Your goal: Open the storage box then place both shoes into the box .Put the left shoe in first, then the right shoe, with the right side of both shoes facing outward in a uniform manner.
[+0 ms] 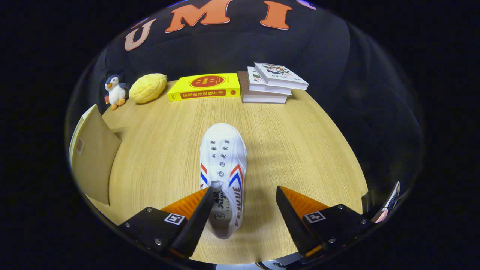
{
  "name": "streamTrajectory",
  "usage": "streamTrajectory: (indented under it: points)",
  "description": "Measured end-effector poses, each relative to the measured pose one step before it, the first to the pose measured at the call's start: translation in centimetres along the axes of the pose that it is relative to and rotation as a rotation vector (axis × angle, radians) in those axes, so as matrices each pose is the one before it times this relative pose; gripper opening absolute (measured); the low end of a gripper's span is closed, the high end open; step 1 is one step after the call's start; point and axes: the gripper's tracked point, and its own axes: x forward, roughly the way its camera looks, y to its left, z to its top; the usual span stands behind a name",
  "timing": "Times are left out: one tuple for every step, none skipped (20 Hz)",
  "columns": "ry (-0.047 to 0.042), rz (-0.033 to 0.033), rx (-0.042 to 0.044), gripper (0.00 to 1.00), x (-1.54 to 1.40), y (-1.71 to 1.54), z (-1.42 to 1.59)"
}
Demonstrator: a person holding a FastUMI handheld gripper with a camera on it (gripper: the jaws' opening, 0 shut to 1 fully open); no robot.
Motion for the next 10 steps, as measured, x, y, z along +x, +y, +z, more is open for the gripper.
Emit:
streamTrajectory:
  points:
    - [0.00863,0.00543,-0.00592,0.99,0.389,-0.005,-0.017]
    - [0.00711,0.0033,-0.00917,0.99,0.403,0.021,0.071]
    - [0.00975,0.00761,-0.01355,0.93,0.429,0.154,0.042]
    - [0.01459,0.01974,-0.01409,0.9,0.426,0.39,-0.093]
    - [0.01621,0.01563,-0.0202,0.83,0.537,0.467,-0.1]
    - [0.01218,0.00988,-0.02461,0.78,0.408,0.29,0.03]
    - [0.01205,0.01192,-0.01973,0.7,0.552,0.401,-0.021]
    - [0.01268,0.02455,-0.00305,0.65,0.235,0.428,0.024]
    - [0.01438,0.02085,0.01368,0.55,0.149,0.342,0.042]
    - [0.0179,0.02427,0.02755,0.46,0.09,0.128,-0.274]
